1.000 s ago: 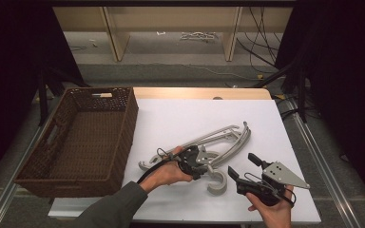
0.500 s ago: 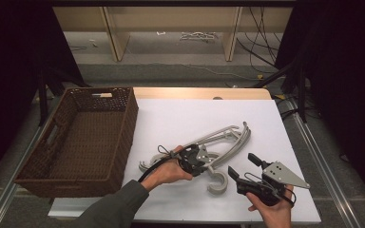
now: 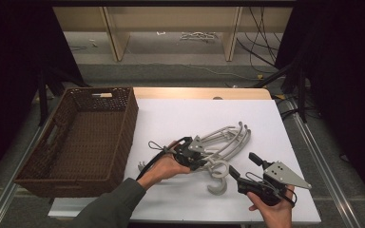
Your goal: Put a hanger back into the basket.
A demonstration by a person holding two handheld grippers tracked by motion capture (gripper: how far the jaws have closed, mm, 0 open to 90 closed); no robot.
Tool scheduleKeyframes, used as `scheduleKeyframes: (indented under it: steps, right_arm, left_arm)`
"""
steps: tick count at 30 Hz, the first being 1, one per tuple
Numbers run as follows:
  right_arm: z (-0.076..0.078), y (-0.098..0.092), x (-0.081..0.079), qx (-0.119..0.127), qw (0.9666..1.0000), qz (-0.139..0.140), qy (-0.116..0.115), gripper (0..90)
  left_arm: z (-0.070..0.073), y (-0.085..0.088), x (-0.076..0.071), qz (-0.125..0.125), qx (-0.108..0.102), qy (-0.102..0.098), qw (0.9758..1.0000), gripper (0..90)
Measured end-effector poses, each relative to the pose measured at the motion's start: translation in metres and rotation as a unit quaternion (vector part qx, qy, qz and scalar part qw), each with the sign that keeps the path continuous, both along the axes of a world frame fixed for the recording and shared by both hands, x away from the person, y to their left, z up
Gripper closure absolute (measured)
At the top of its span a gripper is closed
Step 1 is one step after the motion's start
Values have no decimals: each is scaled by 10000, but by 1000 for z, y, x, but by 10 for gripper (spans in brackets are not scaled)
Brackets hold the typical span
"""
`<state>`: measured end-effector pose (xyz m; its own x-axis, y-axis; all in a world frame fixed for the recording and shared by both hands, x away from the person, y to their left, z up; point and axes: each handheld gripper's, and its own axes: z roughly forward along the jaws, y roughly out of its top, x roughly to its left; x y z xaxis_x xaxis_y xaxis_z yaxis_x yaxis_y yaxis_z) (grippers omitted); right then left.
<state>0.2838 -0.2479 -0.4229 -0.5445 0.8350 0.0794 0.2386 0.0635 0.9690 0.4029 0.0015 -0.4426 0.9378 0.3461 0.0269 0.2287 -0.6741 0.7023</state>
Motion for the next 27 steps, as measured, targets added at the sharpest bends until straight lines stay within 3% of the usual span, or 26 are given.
scheduleKeyframes:
  steps: [1, 2, 4, 10, 11, 16, 22, 24, 27]
  right_arm:
    - [1, -1, 0, 15, 10000, -46, -23, 188]
    - [1, -2, -1, -36, 10000, -35, 59, 189]
    - [1, -2, 0, 12, 10000, -26, -9, 189]
    - [1, -2, 0, 40, 10000, -46, -15, 190]
    - [1, -3, -1, 10, 10000, -42, 54, 190]
    - [-1, -3, 2, 109, 9999, -52, -85, 190]
    - [-1, -3, 2, 148, 9999, -51, -36, 190]
    - [0, -4, 1, 72, 10000, -49, 37, 190]
    - [-1, -4, 1, 90, 9999, -77, -10, 189]
  left_arm:
    - [3, 2, 1, 107, -180, 59, 9998, 810]
    - [5, 3, 2, 98, -183, 52, 9998, 810]
    - [7, 5, 3, 246, -423, 118, 9987, 811]
    - [17, 18, 10, 546, -919, 362, 9936, 812]
    - [18, 20, 11, 588, -1036, 431, 9919, 813]
    - [28, 31, 15, 843, -1479, 692, 9830, 813]
    - [43, 41, 16, 1000, -1777, 823, 9755, 814]
    - [50, 44, 16, 1063, -1926, 903, 9713, 813]
    - [61, 48, 15, 1111, -2040, 917, 9683, 813]
